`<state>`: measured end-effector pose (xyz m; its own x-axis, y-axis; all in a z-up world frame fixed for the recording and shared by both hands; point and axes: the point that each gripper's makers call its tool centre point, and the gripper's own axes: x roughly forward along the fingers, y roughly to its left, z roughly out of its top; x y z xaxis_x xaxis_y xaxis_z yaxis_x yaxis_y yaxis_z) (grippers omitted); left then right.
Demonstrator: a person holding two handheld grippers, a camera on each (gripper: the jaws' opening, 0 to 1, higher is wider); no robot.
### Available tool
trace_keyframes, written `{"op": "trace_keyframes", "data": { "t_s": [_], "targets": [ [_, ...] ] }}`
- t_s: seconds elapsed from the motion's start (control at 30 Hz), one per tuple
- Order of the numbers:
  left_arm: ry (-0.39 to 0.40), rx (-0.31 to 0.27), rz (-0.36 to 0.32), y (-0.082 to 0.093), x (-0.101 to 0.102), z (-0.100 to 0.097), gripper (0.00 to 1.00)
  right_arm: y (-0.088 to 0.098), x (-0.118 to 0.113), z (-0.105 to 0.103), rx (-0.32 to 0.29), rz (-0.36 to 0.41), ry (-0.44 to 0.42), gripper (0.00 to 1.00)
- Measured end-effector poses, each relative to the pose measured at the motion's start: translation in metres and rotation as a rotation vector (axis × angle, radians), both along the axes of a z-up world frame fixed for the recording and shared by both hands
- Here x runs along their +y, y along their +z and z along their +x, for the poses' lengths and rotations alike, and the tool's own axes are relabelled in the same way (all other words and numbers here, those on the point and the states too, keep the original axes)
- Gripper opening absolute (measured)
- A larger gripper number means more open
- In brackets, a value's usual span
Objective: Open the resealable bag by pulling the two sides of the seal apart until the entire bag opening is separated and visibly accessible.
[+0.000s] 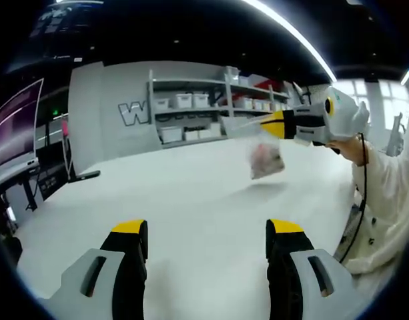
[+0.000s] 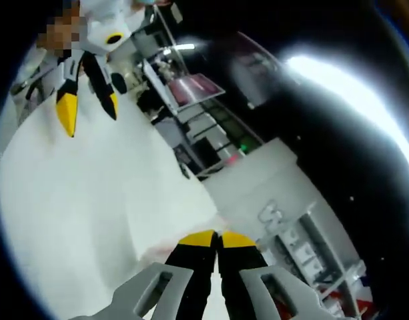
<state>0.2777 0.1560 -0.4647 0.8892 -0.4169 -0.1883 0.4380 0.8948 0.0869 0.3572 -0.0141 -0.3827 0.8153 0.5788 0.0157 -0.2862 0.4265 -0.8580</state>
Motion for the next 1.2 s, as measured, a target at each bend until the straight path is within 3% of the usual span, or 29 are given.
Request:
{"op": "trace_keyframes", "data": {
  "t_s": [0.53, 0.93, 1.2],
  "targets": [
    [-0.003, 0.008, 0.002, -0.004, -0.002, 0.000, 0.72, -0.018, -0.004, -0.016, 0.032, -0.015, 0.009, 0.00],
    [-0.008, 0.019, 0.005, -0.010, -0.005, 0.000, 0.72, -0.037, 0.015, -0.044, 0.072, -0.032, 0.079, 0.00],
    [-0.007, 0.022, 0.005, -0.010, -0.003, 0.000, 0.72, -0.044, 0.019, -0.052, 0.095, -0.033, 0.095, 0.00]
  ]
}}
